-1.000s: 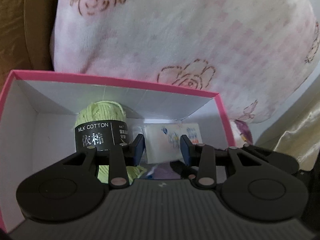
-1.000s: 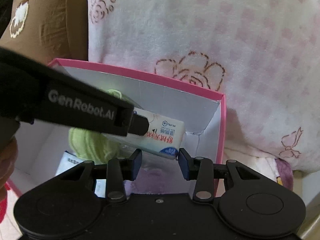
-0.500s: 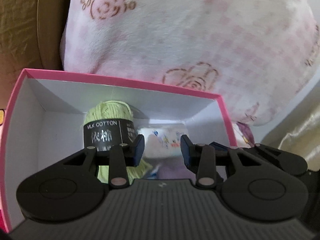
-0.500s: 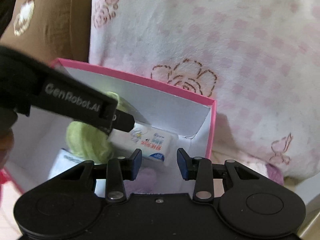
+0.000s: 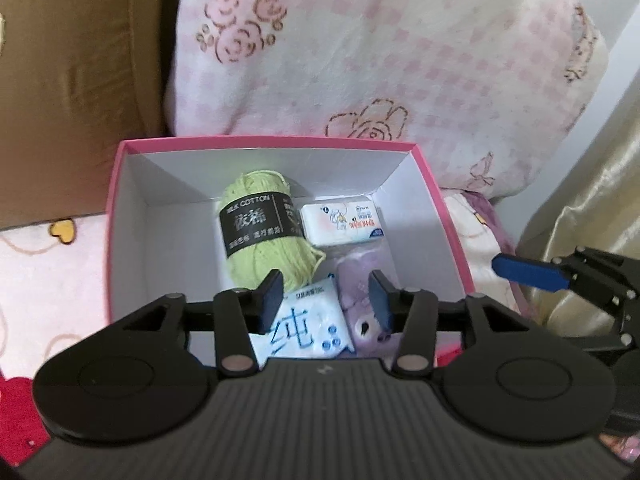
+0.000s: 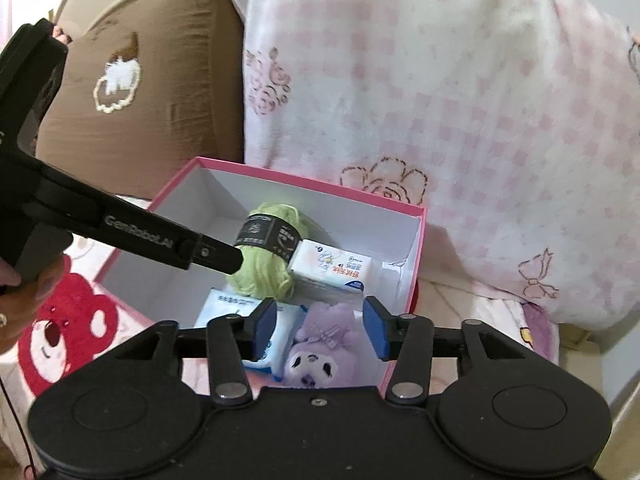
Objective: Organize objects
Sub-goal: 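Lower the white box into the pink box and open the left gripper, then lift the left gripper away and move it toward the orange sponge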
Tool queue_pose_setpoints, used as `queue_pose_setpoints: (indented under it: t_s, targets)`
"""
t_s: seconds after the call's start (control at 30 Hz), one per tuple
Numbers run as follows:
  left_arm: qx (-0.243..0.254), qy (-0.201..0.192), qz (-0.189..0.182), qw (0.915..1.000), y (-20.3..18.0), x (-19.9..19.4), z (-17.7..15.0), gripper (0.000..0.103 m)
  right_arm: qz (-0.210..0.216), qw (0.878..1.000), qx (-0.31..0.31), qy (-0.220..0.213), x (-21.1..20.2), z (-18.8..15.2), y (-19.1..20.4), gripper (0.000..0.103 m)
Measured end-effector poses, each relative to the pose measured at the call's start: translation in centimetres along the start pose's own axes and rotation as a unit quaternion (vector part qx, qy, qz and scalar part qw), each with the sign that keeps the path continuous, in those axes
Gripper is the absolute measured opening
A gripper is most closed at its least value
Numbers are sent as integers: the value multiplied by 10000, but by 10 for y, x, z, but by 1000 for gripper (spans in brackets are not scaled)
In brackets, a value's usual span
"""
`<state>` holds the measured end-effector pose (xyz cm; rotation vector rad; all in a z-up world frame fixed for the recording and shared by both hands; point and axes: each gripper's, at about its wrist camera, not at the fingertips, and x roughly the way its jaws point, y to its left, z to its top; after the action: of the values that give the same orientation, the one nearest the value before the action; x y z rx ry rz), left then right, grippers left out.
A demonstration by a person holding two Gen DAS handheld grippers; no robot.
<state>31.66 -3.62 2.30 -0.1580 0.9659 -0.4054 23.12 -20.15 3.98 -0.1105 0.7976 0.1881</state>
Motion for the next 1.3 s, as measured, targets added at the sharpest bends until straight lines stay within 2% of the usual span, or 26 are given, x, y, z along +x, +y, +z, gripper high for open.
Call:
queue_pose_setpoints:
  t_s: [0.07,0.17,0.33,0.4,0.47,0.5,0.63,0.87,0.97,1.03,1.2,1.3]
  targets:
    - [60,18,-18,10000,-1,-14,-5,51,11,10000,19,40,-11,-1,3,65]
    - [177,34,0,9998,-4,-34,-15,55,66,9999,91,-49,-28,-5,7,71]
    - [302,40,18,9995,-9,-66,-34,61,88,9999,5,-124,-52,-14,23,76]
    - [318,33,-5,9995,-12,-78,-42,64,95,9998,-39,-147,-61,-18,30,81]
    - [379,-6,-50,9993,-15,-88,-51,67,115,9997,-24,-214,-70,-22,36,92]
    - [398,-11,-58,9992,-17,-93,-56,69,158,9996,-5,-243,-75,-25,37,93]
    - [469,-24,-59,9989,-23,-111,-72,71,224,9992,76,-321,-92,-34,41,93]
    - [694,-104,-58,9975,-35,-138,-95,80,273,9986,-117,-432,-117,-52,54,94]
    - [740,-77,11,9972,-42,-146,-105,80,545,9967,-240,-556,-129,-64,58,94]
    - [801,-125,9,9967,-47,-152,-112,87,641,9959,-201,-603,-137,-74,59,94]
    - [830,-61,91,9965,-53,-155,-127,87,719,9946,-246,-704,-151,-98,61,94]
    - [783,-21,-3,9969,-54,-154,-137,90,741,9940,-260,-761,-154,-112,63,94]
